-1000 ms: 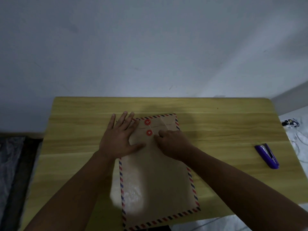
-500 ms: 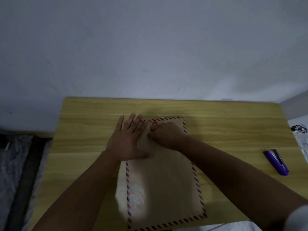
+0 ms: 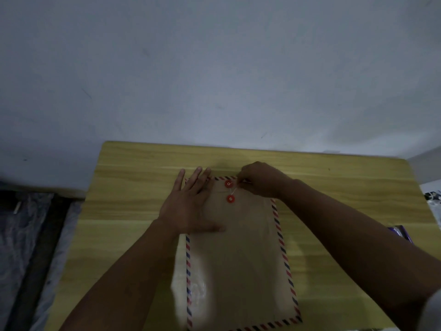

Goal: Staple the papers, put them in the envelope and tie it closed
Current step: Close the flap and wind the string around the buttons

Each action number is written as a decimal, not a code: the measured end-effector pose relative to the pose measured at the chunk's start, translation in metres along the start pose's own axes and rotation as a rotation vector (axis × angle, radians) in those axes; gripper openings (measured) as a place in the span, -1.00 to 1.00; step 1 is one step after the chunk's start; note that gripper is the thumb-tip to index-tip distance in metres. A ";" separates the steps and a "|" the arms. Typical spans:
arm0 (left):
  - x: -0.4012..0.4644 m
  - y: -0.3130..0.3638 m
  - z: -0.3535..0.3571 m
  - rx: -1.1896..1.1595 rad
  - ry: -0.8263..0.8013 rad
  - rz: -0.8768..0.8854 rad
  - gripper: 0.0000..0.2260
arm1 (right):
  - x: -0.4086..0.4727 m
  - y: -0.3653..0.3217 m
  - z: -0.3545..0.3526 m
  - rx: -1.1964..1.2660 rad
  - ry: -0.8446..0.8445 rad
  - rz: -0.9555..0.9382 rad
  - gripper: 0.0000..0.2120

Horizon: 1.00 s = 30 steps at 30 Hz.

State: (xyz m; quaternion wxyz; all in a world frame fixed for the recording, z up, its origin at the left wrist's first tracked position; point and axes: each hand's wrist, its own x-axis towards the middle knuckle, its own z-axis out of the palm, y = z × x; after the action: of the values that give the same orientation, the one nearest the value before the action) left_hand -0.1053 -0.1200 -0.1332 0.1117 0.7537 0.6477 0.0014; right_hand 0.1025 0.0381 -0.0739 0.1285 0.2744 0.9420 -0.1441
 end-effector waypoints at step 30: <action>0.002 -0.002 -0.004 0.010 -0.047 -0.008 0.26 | -0.012 -0.042 0.023 -0.294 0.104 -0.085 -0.92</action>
State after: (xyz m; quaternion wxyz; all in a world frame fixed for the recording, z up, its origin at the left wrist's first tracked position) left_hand -0.1071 -0.1175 -0.1299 0.1233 0.7515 0.6478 -0.0199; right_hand 0.0931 -0.0096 -0.0832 0.1120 0.2195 0.9692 0.0043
